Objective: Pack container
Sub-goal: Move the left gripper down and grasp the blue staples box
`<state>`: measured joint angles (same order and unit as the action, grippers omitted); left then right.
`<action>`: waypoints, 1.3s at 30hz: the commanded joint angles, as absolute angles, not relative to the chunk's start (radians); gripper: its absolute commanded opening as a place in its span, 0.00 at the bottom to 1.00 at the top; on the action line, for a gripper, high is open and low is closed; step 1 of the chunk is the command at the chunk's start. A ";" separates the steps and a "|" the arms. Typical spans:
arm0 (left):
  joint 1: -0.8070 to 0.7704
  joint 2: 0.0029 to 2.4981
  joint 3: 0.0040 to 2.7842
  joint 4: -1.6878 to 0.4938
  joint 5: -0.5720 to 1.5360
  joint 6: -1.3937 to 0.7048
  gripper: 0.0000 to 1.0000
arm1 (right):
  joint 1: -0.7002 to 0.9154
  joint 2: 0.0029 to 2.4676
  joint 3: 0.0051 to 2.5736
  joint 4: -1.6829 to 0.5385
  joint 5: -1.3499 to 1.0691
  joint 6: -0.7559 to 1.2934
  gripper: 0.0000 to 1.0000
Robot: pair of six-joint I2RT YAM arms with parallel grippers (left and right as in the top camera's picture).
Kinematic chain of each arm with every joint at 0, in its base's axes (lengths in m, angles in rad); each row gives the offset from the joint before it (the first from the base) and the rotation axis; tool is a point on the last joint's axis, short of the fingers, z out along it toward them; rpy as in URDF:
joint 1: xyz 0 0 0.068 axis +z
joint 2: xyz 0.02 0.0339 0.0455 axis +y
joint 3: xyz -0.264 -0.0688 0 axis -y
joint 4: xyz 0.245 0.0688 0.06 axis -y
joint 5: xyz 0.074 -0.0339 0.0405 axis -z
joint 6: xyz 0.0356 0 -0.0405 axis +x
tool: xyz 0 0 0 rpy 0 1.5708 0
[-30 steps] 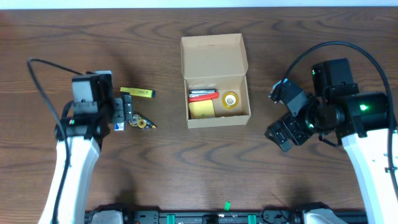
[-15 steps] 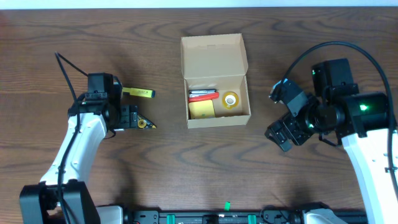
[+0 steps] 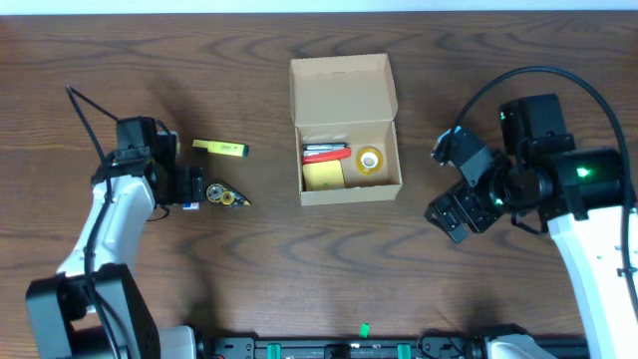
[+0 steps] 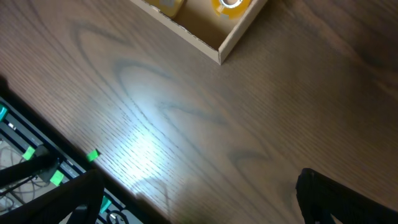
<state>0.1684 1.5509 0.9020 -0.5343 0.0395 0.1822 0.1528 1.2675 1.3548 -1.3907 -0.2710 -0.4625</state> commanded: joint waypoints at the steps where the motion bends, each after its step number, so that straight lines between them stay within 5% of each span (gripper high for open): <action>1: 0.170 1.596 0.917 -0.534 0.064 0.225 0.95 | 0.145 1.259 1.359 -1.391 -0.273 -0.472 0.99; 10: 0.170 1.682 0.917 -0.510 0.041 0.224 1.00 | 0.145 1.259 1.359 -1.391 -0.273 -0.472 0.99; 39: 0.170 1.728 0.917 -0.496 0.019 0.221 0.38 | 0.145 1.259 1.359 -1.391 -0.274 -0.472 0.99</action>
